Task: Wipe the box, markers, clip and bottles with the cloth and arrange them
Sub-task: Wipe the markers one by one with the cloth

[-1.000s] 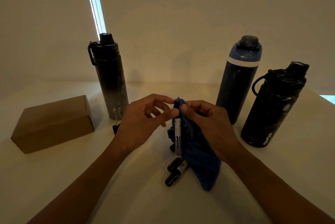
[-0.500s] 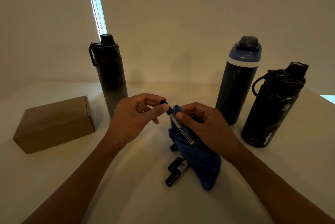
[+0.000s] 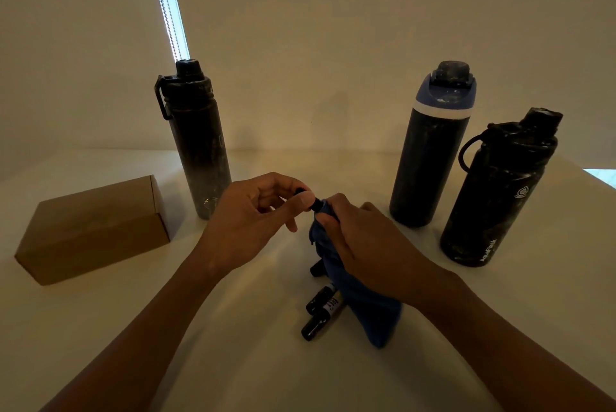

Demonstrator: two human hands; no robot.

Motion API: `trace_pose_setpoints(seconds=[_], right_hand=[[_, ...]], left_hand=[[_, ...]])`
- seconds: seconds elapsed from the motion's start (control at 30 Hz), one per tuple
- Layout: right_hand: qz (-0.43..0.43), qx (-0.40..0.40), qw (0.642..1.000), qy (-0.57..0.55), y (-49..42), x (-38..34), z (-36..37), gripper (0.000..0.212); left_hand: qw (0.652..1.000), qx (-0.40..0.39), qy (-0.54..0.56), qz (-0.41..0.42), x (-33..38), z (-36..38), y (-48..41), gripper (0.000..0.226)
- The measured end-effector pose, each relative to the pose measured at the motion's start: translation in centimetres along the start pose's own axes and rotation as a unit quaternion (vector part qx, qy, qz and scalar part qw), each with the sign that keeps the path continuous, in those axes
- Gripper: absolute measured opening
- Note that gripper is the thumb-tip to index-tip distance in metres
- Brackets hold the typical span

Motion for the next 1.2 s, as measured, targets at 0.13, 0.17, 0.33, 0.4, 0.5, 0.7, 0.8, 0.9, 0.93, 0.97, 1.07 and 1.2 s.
trace_pose_setpoints(seconds=[0.13,0.17,0.33,0.4,0.5,0.7,0.8,0.9,0.93,0.97,1.07,1.2], right_hand=[[-0.021,0.01,1.0,0.005,-0.1,-0.2,-0.4,0.028],[-0.024,0.016,1.0,0.0,-0.1,0.1,-0.2,0.028],[-0.067,0.026,0.997,0.028,-0.5,1.5,0.6,0.025],[-0.078,0.012,0.994,0.071,-0.4,2.1,0.9,0.025],[-0.07,-0.003,0.997,0.038,-0.4,2.3,0.6,0.036],[-0.084,-0.014,0.991,0.103,-0.8,1.8,0.7,0.045],[-0.104,-0.003,0.986,0.132,-0.5,1.5,0.9,0.039],[-0.066,0.065,0.993,0.067,-0.7,1.7,1.2,0.027],[-0.064,0.055,0.995,0.053,-0.7,1.6,1.5,0.026],[-0.069,0.051,0.995,0.051,-0.7,1.4,1.6,0.027],[-0.072,0.051,0.993,0.074,-0.4,0.6,-0.1,0.022],[-0.058,0.027,0.998,0.012,1.0,1.7,-0.5,0.025]], left_hand=[[1.0,0.021,0.011,0.013,-0.1,-0.5,0.1,0.02],[0.999,0.025,0.011,0.016,-0.1,-0.6,0.1,0.019],[0.998,0.058,0.029,0.005,-0.3,-2.1,-0.3,0.023],[0.996,0.075,0.045,-0.01,-0.6,-2.9,-0.5,0.02],[0.995,0.086,0.042,-0.019,-0.9,-3.2,-0.7,0.018],[0.997,0.075,-0.033,0.01,-1.2,-2.2,-0.4,0.026],[0.995,0.076,-0.062,0.021,-1.2,-1.8,-0.3,0.031],[0.995,0.071,-0.067,0.024,-1.4,-1.8,-0.5,0.034],[0.995,0.076,-0.064,0.02,-1.5,-2.0,-0.6,0.035],[0.995,0.083,-0.057,0.014,-1.6,-2.3,-0.7,0.035],[0.995,0.1,0.005,-0.023,-2.2,-3.2,-1.0,0.033],[0.994,0.094,0.037,-0.042,-3.1,-3.7,-1.2,0.033]])
Point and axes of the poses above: each hand's wrist, its own y-axis away from the middle knuckle, its own z-axis out of the palm, x = y × z, the point moved 3 cm from there along -y, towards the middle knuckle, and after that the axes turned 9 degrees about x, right-handed, at the moved point
